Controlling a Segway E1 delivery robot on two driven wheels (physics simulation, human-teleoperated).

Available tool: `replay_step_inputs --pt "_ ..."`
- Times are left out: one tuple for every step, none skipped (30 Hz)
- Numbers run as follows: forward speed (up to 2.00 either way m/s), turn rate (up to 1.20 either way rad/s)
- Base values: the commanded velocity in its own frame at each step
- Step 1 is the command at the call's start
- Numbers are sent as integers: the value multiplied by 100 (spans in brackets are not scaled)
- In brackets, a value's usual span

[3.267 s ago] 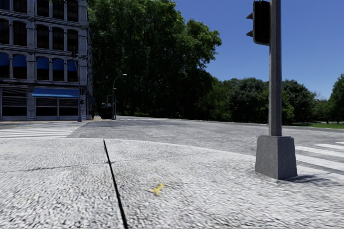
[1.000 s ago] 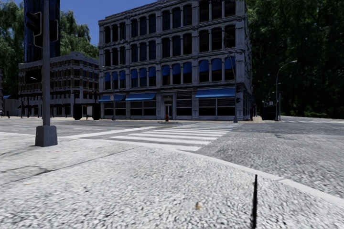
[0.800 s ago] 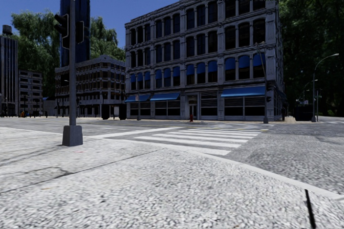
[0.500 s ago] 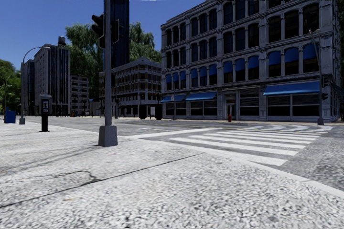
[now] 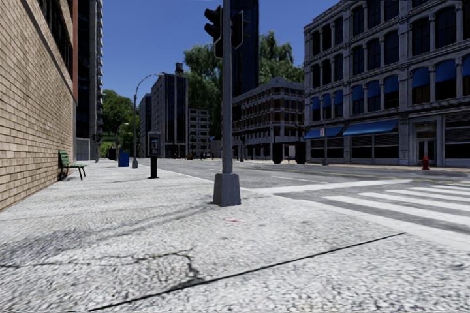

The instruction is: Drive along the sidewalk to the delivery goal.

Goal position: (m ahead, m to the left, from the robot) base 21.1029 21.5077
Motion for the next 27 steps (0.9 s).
replay_step_inputs --pt "159 74" --pt "159 74" --pt "159 74" --pt "159 74" --pt "159 74" --pt "159 74" --pt "159 74" --pt "159 74" --pt "159 74" --pt "159 74" --pt "159 74" --pt "159 74" --pt "159 74" --pt "159 74" --pt "159 74" --pt "159 74" --pt "159 74" --pt "159 74" --pt "159 74" --pt "159 74" --pt "159 74" --pt "159 74" --pt "159 74" --pt "159 74" --pt "159 74" --pt "159 74" --pt "159 74"
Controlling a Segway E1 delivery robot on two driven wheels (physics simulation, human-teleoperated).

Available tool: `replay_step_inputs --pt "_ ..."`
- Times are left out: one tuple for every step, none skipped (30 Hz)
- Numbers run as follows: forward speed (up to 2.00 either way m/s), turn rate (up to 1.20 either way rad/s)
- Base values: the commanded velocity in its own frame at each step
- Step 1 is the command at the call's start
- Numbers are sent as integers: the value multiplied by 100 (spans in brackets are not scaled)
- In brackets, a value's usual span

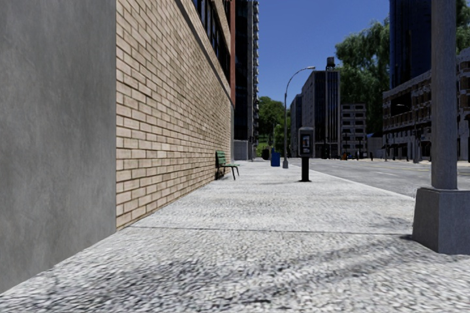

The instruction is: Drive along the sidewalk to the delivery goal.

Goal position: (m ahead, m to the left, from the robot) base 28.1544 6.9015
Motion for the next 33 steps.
replay_step_inputs --pt "159 74" --pt "159 74" --pt "159 74" --pt "159 74" --pt "159 68" --pt "159 50" --pt "159 50" --pt "159 9" --pt "159 0" --pt "159 0" --pt "159 0" --pt "159 0" --pt "159 0" --pt "159 0" --pt "159 -26" --pt "159 -74" --pt "159 -120" --pt "156 -120" --pt "153 -120" --pt "152 -120" --pt "151 -120" --pt "151 -120" --pt "151 -120" --pt "151 -120" --pt "151 -120" --pt "151 -120" --pt "151 -120" --pt "151 -120" --pt "151 -116" --pt "151 0" --pt "151 0" --pt "151 0" --pt "151 0"
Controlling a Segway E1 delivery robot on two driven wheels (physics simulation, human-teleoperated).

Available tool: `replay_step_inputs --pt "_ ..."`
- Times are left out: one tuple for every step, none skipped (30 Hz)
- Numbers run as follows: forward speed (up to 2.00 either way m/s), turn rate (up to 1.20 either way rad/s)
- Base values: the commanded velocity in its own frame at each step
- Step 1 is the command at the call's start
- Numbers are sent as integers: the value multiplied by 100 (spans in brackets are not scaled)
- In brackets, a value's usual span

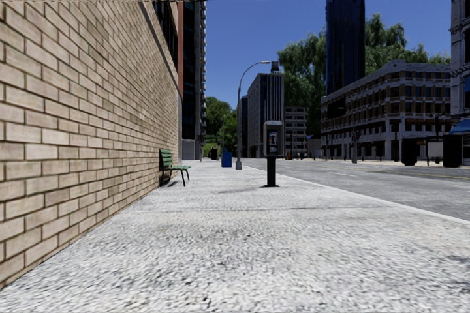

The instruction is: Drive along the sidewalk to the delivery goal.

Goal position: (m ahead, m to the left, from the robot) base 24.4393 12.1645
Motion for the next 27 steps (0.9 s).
replay_step_inputs --pt "151 0" --pt "151 0" --pt "151 0" --pt "151 0" --pt "151 0" --pt "151 0" --pt "151 0" --pt "151 0" --pt "151 0" --pt "151 0" --pt "151 0" --pt "151 0" --pt "151 0" --pt "151 0" --pt "151 0" --pt "151 0" --pt "151 0" --pt "151 0" --pt "151 0" --pt "151 0" --pt "151 0" --pt "151 0" --pt "151 0" --pt "151 0" --pt "151 0" --pt "151 0" --pt "151 0"
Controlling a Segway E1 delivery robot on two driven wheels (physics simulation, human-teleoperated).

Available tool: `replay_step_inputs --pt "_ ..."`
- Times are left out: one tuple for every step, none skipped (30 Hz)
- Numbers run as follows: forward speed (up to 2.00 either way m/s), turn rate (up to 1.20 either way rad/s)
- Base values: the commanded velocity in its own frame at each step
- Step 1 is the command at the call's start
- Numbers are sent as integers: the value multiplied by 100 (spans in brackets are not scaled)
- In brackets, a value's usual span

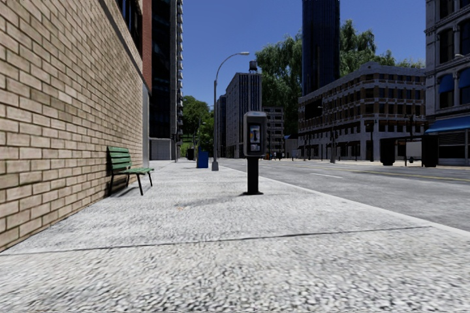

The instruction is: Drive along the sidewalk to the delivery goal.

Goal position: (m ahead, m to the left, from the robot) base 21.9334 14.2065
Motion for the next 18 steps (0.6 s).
replay_step_inputs --pt "151 0" --pt "151 0" --pt "151 0" --pt "151 0" --pt "151 0" --pt "151 0" --pt "151 0" --pt "151 0" --pt "151 0" --pt "151 0" --pt "151 0" --pt "151 0" --pt "151 0" --pt "150 0" --pt "150 33" --pt "150 74" --pt "150 112" --pt "150 115"
